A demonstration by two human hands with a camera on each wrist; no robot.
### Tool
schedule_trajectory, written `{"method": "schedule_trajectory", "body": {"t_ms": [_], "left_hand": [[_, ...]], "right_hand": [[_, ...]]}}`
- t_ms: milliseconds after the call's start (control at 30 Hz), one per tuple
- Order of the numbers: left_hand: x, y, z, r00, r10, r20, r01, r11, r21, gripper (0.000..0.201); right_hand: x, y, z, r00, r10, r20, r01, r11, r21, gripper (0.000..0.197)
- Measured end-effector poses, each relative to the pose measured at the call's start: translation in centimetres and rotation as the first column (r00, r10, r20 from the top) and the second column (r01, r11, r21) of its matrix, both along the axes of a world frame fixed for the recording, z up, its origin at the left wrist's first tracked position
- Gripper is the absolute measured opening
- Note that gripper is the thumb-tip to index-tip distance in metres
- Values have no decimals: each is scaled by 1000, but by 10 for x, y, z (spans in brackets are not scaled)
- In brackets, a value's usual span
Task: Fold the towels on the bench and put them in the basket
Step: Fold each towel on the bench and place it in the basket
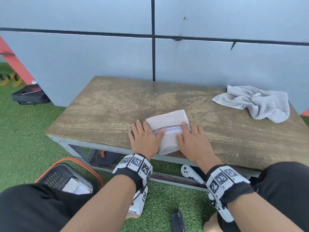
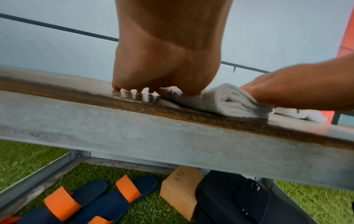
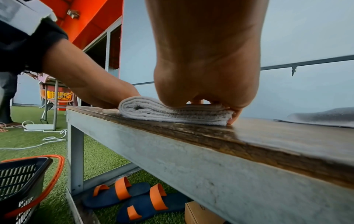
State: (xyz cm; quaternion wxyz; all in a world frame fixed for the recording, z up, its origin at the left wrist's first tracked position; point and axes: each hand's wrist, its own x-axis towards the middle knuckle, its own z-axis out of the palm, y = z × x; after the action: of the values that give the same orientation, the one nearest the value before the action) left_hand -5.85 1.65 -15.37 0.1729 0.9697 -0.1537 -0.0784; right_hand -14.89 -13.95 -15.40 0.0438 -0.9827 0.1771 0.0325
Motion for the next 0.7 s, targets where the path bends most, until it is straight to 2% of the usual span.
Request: {"method": "schedule_trajectory", "body": {"t_ms": [100, 200, 267, 367, 433, 533, 700], "left_hand": [[-2, 2, 2, 999, 19, 43, -16, 998, -68, 80], [-3, 7, 5, 1000, -6, -1, 6, 992, -129, 61], [-3, 12, 13, 999, -29, -43, 20, 979, -205, 44], [-3, 18, 29, 985, -125, -119, 63, 901, -430, 17], [-4, 23, 46, 972, -165, -166, 55, 850, -525, 22], [-3, 34, 82, 964, -221, -149, 86, 788, -609, 32], [6, 74, 139, 963, -242, -118, 86, 692, -717, 37]], "right_hand": [[-5, 10, 6, 1000, -18, -17, 17, 999, -49, 80], [-11, 23, 15, 1000, -30, 3, 31, 999, -13, 63], [-13, 30, 21, 998, -47, 46, 42, 994, 103, 49], [-10, 34, 27, 989, -102, 103, 64, 944, 324, 37], [-5, 38, 34, 977, -164, 134, 76, 863, 500, 30], [5, 47, 54, 950, -278, 140, 88, 672, 735, 27], [27, 65, 92, 935, -332, 126, 19, 402, 916, 43]]}}
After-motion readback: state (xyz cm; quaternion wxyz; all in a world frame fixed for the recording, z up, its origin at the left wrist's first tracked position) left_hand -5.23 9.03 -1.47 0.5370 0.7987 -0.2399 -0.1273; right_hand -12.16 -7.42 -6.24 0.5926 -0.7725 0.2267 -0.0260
